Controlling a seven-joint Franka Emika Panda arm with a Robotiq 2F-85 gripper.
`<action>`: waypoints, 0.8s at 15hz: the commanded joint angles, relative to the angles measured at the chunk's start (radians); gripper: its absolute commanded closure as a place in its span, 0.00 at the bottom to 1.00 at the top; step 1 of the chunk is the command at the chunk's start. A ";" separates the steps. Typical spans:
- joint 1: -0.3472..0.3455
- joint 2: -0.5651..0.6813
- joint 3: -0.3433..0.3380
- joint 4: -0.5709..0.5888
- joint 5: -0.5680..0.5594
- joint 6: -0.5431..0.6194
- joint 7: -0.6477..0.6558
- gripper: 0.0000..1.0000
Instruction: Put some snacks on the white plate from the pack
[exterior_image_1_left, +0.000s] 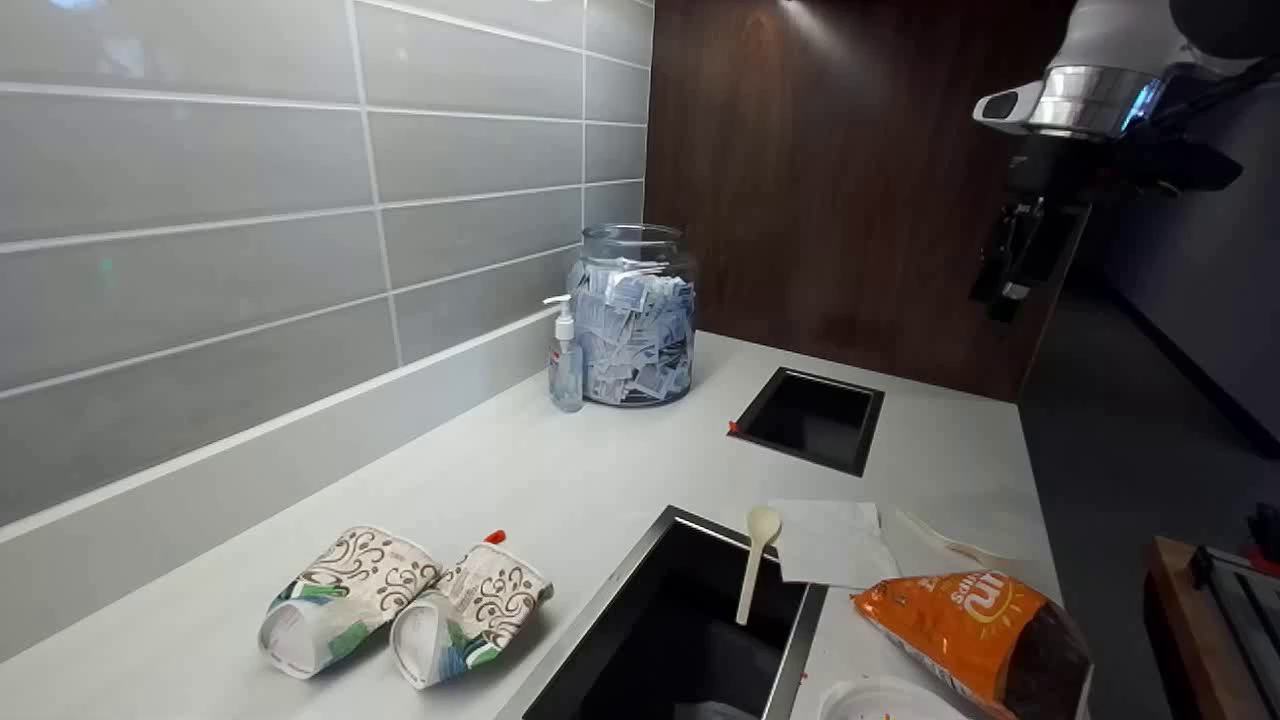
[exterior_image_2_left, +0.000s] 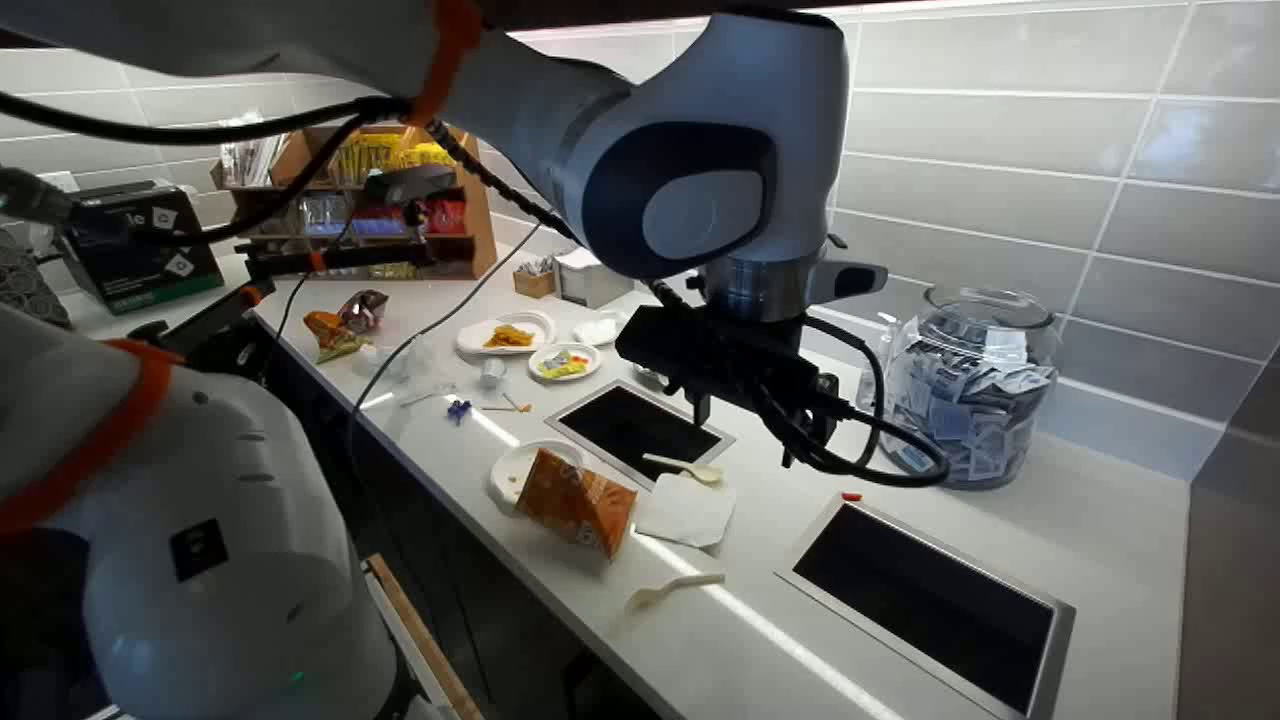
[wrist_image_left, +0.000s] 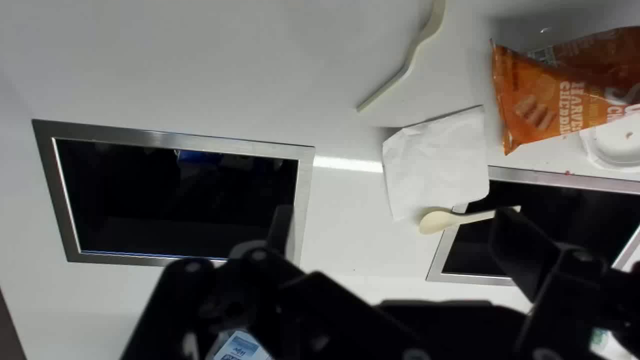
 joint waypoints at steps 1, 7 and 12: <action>-0.012 0.002 0.013 0.001 0.010 -0.002 -0.007 0.00; -0.011 0.034 0.023 0.000 0.020 0.017 0.030 0.00; 0.019 0.180 0.143 -0.047 0.101 0.183 0.272 0.00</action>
